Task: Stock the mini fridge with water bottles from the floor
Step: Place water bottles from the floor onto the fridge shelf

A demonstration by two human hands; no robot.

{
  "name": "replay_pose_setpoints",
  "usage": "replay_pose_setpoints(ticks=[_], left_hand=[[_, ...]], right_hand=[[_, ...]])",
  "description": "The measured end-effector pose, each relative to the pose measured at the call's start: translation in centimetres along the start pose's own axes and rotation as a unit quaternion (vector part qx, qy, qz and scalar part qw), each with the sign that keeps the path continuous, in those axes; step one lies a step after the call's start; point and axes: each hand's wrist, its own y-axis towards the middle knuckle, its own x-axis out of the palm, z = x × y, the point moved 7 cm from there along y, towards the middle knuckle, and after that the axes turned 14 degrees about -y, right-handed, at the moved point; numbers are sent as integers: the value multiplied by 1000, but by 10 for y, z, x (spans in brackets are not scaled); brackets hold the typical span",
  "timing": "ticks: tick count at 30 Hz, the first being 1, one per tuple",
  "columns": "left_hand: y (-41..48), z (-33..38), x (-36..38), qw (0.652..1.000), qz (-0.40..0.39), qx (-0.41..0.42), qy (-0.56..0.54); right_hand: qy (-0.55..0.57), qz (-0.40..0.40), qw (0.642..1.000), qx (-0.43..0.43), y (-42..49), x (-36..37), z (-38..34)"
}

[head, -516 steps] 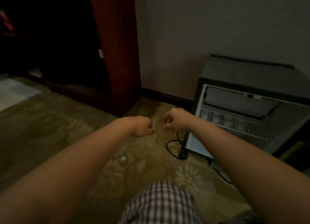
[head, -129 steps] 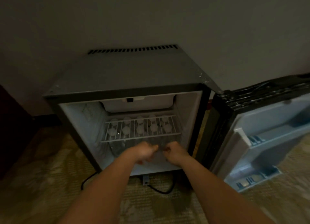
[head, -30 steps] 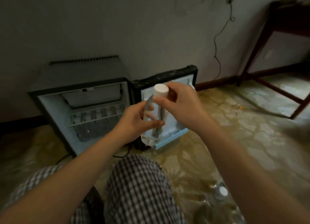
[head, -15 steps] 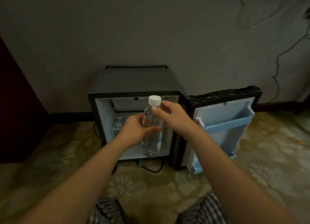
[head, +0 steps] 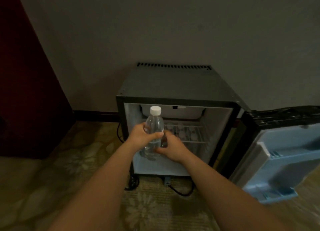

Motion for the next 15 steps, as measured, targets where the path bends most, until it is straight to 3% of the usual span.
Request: replay_pose_setpoints(ticks=[3, 7, 15], left_hand=[[21, -12, -2, 1000, -13, -18, 6], [48, -25, -4, 1000, -17, -18, 4], [84, -32, -9, 996, 90, 10, -18]], right_hand=[[11, 53, 998, 12, 22, 7, 9], [17, 66, 998, 18, 49, 17, 19], [21, 108, 994, 20, 89, 24, 25]])
